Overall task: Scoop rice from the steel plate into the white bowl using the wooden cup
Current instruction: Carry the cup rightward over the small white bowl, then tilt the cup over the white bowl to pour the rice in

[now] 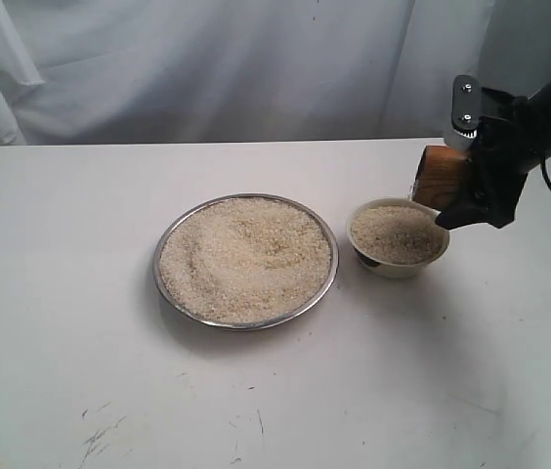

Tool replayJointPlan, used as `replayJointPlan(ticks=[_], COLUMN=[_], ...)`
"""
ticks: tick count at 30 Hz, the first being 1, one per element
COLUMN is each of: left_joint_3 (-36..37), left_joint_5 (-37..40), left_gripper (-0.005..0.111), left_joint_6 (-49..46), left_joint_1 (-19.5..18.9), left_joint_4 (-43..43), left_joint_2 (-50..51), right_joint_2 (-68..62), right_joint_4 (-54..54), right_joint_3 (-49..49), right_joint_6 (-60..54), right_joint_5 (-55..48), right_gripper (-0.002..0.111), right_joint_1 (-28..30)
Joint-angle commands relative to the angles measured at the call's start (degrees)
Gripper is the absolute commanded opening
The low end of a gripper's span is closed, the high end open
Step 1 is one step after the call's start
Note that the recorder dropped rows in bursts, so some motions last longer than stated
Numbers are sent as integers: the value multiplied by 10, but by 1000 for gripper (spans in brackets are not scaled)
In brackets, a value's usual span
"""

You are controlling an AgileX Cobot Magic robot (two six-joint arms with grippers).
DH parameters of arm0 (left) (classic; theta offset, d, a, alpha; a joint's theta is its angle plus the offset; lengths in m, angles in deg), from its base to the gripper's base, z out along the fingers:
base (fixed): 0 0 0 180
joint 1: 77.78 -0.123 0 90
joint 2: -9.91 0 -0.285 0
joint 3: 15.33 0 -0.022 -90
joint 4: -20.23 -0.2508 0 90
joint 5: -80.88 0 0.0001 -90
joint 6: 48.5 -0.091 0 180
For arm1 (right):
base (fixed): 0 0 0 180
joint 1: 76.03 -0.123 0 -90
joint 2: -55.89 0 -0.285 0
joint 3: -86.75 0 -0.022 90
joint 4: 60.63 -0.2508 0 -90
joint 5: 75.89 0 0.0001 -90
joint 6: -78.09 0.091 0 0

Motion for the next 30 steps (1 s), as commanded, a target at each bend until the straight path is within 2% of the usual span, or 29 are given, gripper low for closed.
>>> replayJointPlan(ticks=[1, 13, 23, 30], left_joint_3=[3, 3, 3, 3], left_joint_5=[-4, -4, -4, -4], left_gripper=[0, 0, 0, 0], left_joint_6=[2, 2, 2, 2], left_joint_1=[1, 1, 1, 1], left_joint_4=[0, 0, 0, 0], left_joint_2=[-3, -3, -3, -3], right_joint_2=[5, 5, 5, 17], right_joint_4=[20, 72, 140, 136], right_joint_3=[-3, -21, -20, -20], right_joint_6=[20, 25, 80, 95], right_joint_5=[26, 13, 25, 28], right_gripper=[0, 0, 0, 0], right_joint_1=[-7, -30, -52, -52])
